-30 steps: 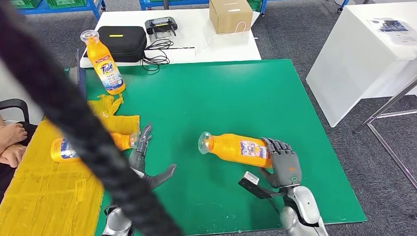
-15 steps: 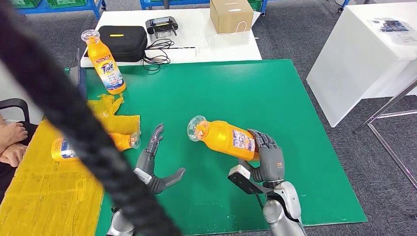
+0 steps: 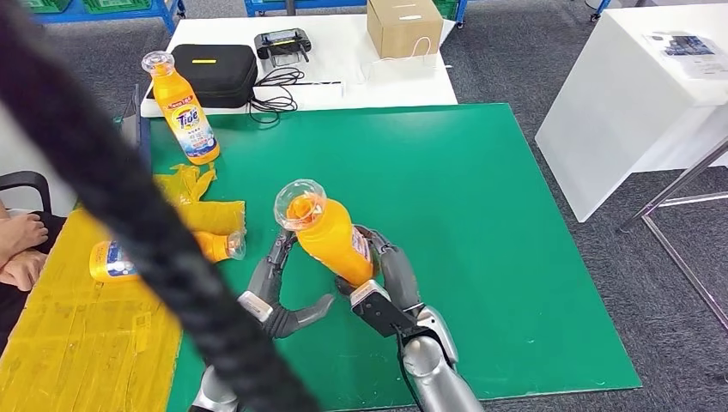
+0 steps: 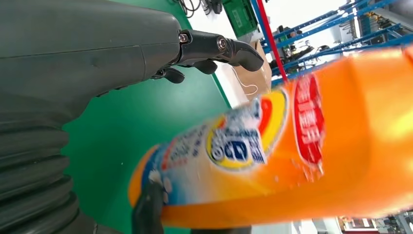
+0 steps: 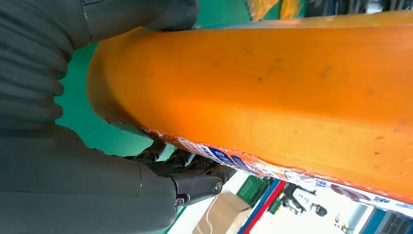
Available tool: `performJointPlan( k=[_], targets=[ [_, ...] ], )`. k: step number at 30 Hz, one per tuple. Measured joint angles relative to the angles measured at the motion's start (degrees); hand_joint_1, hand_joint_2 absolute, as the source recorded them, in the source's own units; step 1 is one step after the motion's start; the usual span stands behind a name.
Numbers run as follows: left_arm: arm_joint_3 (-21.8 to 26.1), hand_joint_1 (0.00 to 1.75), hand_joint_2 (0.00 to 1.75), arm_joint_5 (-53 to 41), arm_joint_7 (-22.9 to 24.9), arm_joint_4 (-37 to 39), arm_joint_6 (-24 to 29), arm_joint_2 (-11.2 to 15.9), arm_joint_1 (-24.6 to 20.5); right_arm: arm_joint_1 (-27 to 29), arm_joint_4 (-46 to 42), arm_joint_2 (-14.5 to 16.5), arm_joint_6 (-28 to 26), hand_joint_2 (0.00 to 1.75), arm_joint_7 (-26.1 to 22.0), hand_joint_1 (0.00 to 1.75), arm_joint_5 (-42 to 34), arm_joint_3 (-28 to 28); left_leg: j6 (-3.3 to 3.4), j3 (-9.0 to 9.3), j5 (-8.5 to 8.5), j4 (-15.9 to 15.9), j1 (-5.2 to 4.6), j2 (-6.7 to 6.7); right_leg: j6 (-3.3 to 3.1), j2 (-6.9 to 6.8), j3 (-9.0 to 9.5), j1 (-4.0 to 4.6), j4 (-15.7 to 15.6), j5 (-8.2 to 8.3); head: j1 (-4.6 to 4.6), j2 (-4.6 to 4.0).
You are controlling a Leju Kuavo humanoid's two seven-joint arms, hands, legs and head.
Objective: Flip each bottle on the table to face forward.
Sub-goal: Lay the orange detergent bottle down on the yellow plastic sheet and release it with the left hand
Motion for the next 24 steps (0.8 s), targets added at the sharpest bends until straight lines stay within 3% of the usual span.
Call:
performJointPlan(
  k=[10, 20, 21, 23, 24],
  targets=[
    [-0.4, 0.00, 1.75, 1.2, -0.1, -0.6, 0.0, 0.1, -0.3, -2.2, 6.2, 2.0, 2.2, 1.75, 0.6, 1.66, 2.3, 5.6, 0.00, -0.01, 0.00, 0.0, -0.01, 0.01, 0.00, 0.00, -0.02, 0.01, 0.0, 0.01, -0.01, 0.00],
    [-0.2, 0.00, 1.75, 5.9, -0.7, -2.8, 0.2, 0.7, -0.9, -5.4, 16.3, 3.8, -0.8, 1.75, 1.5, 1.65, 3.5, 12.2, -0.04, -0.02, 0.03, 0.0, 0.03, 0.00, -0.01, -0.01, -0.04, 0.04, 0.0, 0.00, 0.00, 0.00],
    [-0.1, 0.04, 1.75, 6.5, -0.7, -3.1, 0.2, 0.9, -0.9, -5.6, 17.4, 3.9, -1.5, 1.75, 1.4, 1.64, 3.5, 12.8, -0.04, -0.02, 0.03, 0.0, 0.03, 0.00, -0.01, -0.01, -0.04, 0.04, 0.0, 0.00, -0.01, 0.00],
    [0.0, 0.38, 1.75, 7.5, -0.7, -3.4, 0.4, 1.1, -0.8, -6.1, 19.2, 4.0, -2.4, 1.75, 1.3, 1.65, 3.6, 13.8, -0.04, -0.03, 0.03, 0.0, 0.03, 0.00, -0.01, 0.00, -0.05, 0.03, 0.0, 0.00, 0.00, 0.00],
    [0.0, 0.70, 1.75, 7.8, -0.7, -3.5, 0.4, 1.2, -0.7, -6.4, 19.8, 4.0, -2.6, 1.75, 1.3, 1.64, 3.6, 14.1, -0.04, -0.03, 0.03, 0.0, 0.03, 0.00, -0.01, 0.00, -0.05, 0.03, 0.0, 0.00, 0.00, 0.00]
  ],
)
